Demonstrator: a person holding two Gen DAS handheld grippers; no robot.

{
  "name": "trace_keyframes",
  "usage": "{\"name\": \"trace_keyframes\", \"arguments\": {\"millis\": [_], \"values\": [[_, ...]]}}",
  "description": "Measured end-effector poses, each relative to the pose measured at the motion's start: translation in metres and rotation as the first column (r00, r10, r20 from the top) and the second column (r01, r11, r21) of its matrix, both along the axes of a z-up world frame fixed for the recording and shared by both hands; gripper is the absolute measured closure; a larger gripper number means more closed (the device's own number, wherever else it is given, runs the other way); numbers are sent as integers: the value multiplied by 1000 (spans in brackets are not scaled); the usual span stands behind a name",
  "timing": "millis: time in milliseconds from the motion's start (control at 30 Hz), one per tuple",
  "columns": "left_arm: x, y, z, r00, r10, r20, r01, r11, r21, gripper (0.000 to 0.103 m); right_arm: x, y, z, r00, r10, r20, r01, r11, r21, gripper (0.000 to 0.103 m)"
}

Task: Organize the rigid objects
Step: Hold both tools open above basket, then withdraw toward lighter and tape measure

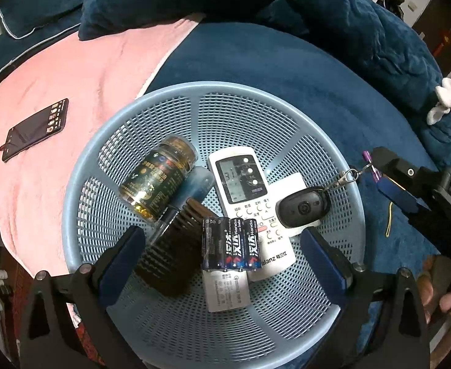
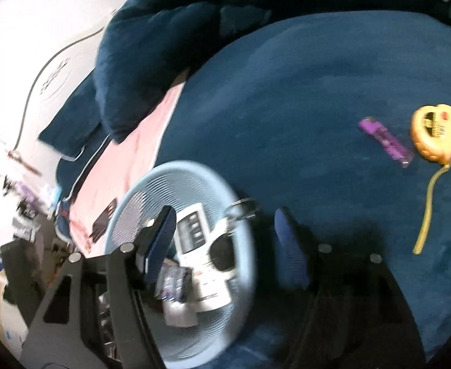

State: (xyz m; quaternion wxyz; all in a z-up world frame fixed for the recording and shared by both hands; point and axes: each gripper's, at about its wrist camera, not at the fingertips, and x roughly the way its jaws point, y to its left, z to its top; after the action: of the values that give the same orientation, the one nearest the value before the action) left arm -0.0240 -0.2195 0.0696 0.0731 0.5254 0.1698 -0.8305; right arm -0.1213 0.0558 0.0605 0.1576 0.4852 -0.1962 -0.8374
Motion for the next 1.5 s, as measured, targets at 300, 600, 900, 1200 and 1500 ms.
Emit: {"name": "trace_keyframes", "arguments": {"millis": [300,600,900,1200,1500], "values": [[1,-7,-2,1000,16,4,-16,1000,3,2,0,26,-27,997,46,-67,-41,996,85,49],[-7,-1,-4,1000,-7,12,7,1000,-1,2,-3,12,-56,959,260,-113,-225,942,250,59],[-9,7,-3,1000,-21,24,21,1000,-19,2,-11,-27,-73,806,578,-126,-469,755,459,67],[-8,15,-12,997,-46,60,49,998,-42,2,-15,-32,-70,765,631,-127,-505,711,490,96],[-1,12,-4,998,-49,37,50,998,-24,2,-5,-19,-37,758,618,-211,-457,732,505,97]]}}
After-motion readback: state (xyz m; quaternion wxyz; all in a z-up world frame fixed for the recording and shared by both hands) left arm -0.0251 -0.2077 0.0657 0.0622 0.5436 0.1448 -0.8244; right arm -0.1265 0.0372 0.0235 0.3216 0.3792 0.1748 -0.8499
